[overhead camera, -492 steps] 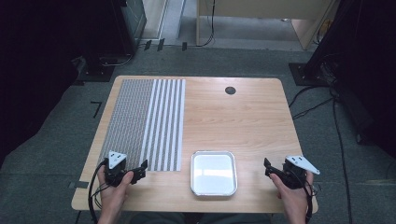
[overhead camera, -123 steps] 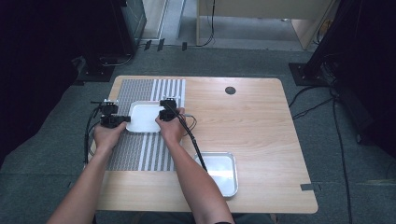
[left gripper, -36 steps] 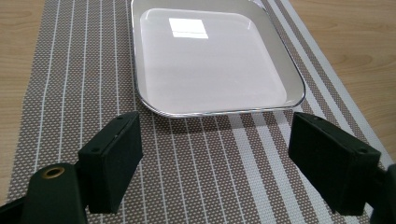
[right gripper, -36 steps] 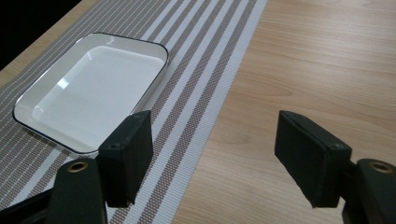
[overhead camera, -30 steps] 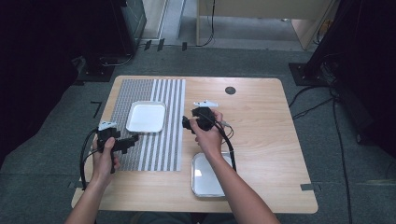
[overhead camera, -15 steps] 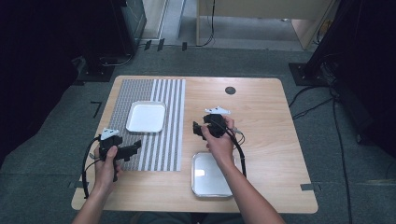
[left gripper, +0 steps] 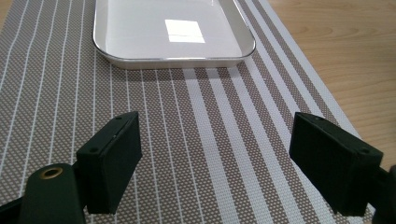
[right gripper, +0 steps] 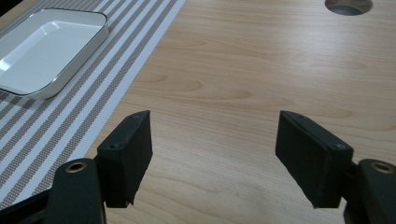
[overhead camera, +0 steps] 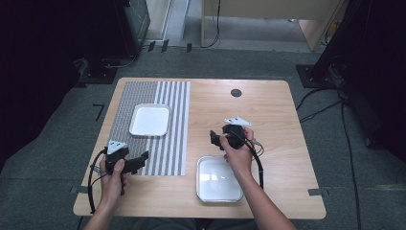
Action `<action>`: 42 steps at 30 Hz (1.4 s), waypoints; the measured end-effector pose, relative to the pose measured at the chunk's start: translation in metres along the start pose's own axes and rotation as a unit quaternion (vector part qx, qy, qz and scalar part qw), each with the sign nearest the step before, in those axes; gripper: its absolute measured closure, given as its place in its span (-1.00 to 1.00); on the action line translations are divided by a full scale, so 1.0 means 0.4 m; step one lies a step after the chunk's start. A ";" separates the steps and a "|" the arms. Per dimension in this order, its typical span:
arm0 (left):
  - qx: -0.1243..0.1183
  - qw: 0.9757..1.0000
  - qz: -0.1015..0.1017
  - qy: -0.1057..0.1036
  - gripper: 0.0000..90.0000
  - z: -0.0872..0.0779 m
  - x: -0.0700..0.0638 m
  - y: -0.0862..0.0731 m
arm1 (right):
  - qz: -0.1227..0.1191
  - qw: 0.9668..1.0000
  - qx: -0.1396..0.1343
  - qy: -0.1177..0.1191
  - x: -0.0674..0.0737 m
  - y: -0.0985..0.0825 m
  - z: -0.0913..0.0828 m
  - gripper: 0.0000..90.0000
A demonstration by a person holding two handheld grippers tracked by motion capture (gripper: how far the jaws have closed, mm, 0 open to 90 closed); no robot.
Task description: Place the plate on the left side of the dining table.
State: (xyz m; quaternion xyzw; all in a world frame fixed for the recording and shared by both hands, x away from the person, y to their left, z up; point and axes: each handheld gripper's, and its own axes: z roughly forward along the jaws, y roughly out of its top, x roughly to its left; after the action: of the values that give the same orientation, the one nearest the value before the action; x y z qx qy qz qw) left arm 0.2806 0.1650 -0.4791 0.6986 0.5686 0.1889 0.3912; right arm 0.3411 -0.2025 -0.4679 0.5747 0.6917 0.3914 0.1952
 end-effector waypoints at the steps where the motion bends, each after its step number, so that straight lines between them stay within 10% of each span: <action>1: 0.001 1.000 0.001 0.000 -0.62 -0.001 -0.003 -0.003 | 0.000 1.000 0.000 -0.002 -0.005 -0.003 -0.004 -0.38; 23: -0.003 1.000 0.017 -0.025 -0.62 0.012 -0.111 -0.028 | 0.005 1.000 0.000 -0.025 -0.084 -0.085 -0.075 -0.38; 42: 0.001 0.999 0.030 -0.015 -0.62 0.021 -0.127 -0.060 | 0.017 0.999 -0.012 -0.044 -0.148 -0.126 -0.142 -0.38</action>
State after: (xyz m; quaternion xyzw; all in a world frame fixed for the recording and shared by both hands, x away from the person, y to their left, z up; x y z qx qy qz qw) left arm 0.2567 0.1154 -0.4934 0.7183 0.5416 0.1898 0.3933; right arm 0.2832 -0.2782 -0.4820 0.6003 0.6683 0.3771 0.2253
